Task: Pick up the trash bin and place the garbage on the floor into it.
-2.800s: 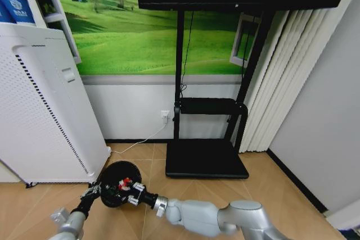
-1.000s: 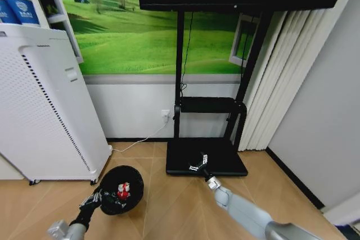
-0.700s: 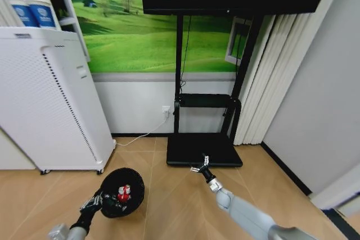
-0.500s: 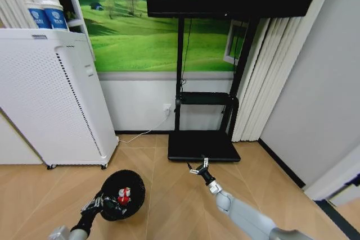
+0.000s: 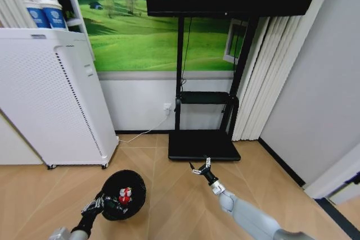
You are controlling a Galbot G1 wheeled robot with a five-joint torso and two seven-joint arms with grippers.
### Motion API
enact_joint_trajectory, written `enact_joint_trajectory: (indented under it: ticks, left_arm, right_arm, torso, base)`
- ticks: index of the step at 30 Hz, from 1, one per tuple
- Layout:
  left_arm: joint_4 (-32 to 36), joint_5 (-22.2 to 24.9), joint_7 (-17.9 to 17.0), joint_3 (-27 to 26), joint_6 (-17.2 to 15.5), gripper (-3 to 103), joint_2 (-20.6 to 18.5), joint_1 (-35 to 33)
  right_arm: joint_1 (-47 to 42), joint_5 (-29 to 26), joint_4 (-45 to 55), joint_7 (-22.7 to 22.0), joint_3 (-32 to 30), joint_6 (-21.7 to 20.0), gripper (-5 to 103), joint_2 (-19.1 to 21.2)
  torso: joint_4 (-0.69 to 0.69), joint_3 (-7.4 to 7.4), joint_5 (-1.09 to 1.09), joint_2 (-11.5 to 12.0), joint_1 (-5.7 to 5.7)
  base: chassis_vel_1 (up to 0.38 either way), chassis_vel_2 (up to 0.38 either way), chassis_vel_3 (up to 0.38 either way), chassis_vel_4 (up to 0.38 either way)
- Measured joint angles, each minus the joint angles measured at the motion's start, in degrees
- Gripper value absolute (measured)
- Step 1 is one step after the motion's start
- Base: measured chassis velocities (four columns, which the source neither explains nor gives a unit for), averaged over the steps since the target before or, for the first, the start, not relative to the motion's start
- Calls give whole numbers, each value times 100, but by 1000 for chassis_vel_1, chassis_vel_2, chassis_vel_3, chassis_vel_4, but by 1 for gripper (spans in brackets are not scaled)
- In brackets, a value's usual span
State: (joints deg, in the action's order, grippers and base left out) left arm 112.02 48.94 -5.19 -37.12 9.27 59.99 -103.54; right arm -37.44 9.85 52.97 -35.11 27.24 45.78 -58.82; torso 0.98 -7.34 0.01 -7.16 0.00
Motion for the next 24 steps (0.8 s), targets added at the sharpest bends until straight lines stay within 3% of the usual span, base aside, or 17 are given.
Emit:
enact_joint_trajectory:
  ticks: [12,14,24]
  left_arm:
    - [2,-111,40,33,33,7,159,-78]
    - [-15,-121,40,32,39,7,181,-78]
    - [-143,-199,87,107,66,7,339,-53]
  right_arm:
    - [-176,128,54,-149,-51,1,100,-62]
    - [-226,88,74,-170,-53,1,100,-74]
    - [-420,100,45,-165,-225,1,100,-128]
  torso:
    - [-2,3,-7,1,-1]
    - [1,1,1,1,-1]
    - [6,-1,0,1,1]
  base:
    - [406,13,-388,-9]
    - [158,37,-162,-32]
    - [-74,5,63,-6]
